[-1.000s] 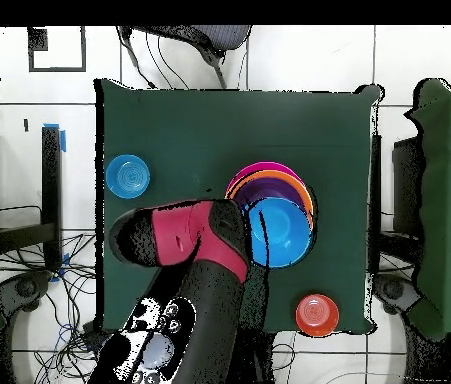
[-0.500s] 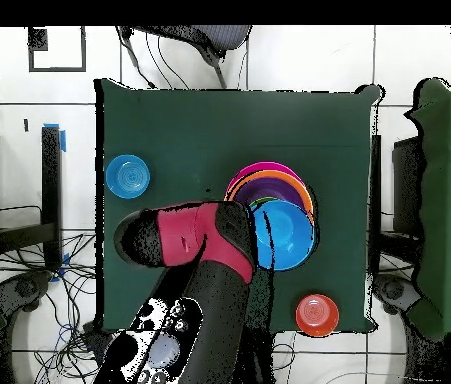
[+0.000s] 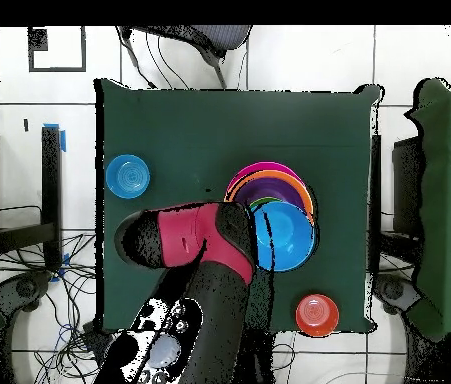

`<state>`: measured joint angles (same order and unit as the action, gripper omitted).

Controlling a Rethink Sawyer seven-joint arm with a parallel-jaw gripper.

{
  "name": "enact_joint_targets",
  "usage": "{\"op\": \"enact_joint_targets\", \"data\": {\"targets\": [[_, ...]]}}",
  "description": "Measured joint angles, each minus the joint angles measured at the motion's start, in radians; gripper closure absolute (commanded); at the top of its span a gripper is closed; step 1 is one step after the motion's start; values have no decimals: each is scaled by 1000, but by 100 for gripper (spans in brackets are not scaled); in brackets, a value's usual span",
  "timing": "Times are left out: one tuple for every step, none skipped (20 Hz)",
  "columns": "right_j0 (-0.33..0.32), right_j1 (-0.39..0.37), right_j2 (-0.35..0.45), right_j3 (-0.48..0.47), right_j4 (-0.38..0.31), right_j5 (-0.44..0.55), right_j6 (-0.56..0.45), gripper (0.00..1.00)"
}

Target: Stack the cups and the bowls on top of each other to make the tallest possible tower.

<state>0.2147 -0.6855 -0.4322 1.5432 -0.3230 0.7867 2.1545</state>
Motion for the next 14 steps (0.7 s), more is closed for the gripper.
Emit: {"op": "enact_joint_targets", "data": {"targets": [[0, 0, 0, 0, 0, 0, 0, 100], [0, 0, 0, 0, 0, 0, 0, 100], [0, 0, 0, 0, 0, 0, 0, 100], [0, 0, 0, 0, 0, 0, 0, 100], [0, 0, 0, 0, 0, 0, 0, 100], [0, 0, 0, 0, 0, 0, 0, 100], [0, 0, 0, 0, 0, 0, 0, 100], [0, 0, 0, 0, 0, 0, 0, 100], [0, 0, 0, 0, 0, 0, 0, 100], [0, 0, 0, 0, 0, 0, 0, 100], [0, 0, 0, 0, 0, -1, 0, 100], [0, 0, 0, 0, 0, -3, 0, 100], [0, 0, 0, 0, 0, -7, 0, 100], [0, 1, 0, 0, 0, -10, 0, 100]]}}
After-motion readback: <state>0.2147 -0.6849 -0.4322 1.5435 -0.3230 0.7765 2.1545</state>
